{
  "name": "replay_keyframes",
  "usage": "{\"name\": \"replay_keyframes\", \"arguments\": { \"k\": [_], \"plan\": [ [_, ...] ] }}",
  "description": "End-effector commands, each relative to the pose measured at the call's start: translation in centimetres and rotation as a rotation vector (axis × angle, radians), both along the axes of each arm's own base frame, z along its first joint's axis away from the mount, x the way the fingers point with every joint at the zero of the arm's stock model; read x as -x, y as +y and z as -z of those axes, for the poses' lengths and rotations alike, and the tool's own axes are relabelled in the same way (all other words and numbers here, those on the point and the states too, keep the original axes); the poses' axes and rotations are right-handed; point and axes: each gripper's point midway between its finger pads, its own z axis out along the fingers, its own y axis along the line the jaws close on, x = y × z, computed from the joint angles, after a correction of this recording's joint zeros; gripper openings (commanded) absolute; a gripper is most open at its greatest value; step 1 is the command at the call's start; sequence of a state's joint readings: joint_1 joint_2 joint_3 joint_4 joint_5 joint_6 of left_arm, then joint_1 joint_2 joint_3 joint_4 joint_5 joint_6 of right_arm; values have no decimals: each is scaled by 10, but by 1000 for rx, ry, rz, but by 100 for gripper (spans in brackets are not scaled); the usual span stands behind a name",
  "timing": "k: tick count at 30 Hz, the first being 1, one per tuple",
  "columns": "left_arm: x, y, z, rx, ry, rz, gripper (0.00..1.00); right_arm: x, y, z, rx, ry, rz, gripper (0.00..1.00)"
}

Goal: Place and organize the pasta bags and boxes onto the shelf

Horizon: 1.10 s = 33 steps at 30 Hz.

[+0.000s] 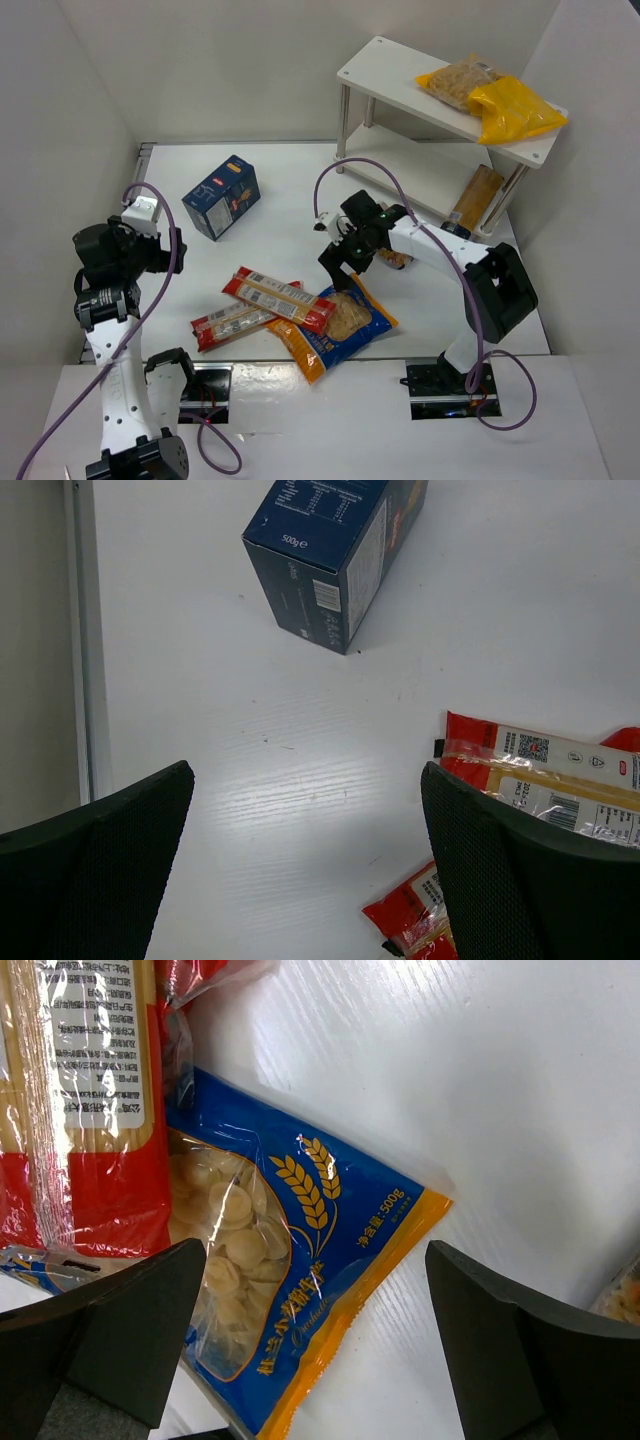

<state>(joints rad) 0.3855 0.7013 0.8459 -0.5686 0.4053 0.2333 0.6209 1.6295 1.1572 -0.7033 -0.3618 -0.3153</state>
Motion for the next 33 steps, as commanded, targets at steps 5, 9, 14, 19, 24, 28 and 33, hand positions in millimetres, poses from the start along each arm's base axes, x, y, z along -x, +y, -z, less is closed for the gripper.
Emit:
{"name": "replay_keyframes", "arguments": {
  "k": [5, 9, 14, 19, 24, 28, 33],
  "plan": [
    [-1, -1, -6, -9, -29, 9, 100, -7, 0, -16, -14, -52, 15, 99],
    [-1, -1, -6, -9, -29, 9, 100, -8, -2, -17, -12, -62, 31, 99],
    [-1, -1, -6, -9, -29, 9, 100, 0, 11, -46, -122, -78, -7, 99],
    [-3, 6, -8, -17, -38, -37, 100, 21, 40, -75, -270, -29, -133, 99],
    [-3, 8, -8, -24, -45, -45, 100, 30, 78, -65, -247, -56, -189, 99],
    [-2, 10, -8, -28, -53, -54, 100, 37, 107, -69, -262, -77, -256, 99],
    [-2, 10, -8, -28, -53, -54, 100, 38, 132, -46, -215, -122, -313, 99]
  ]
}}
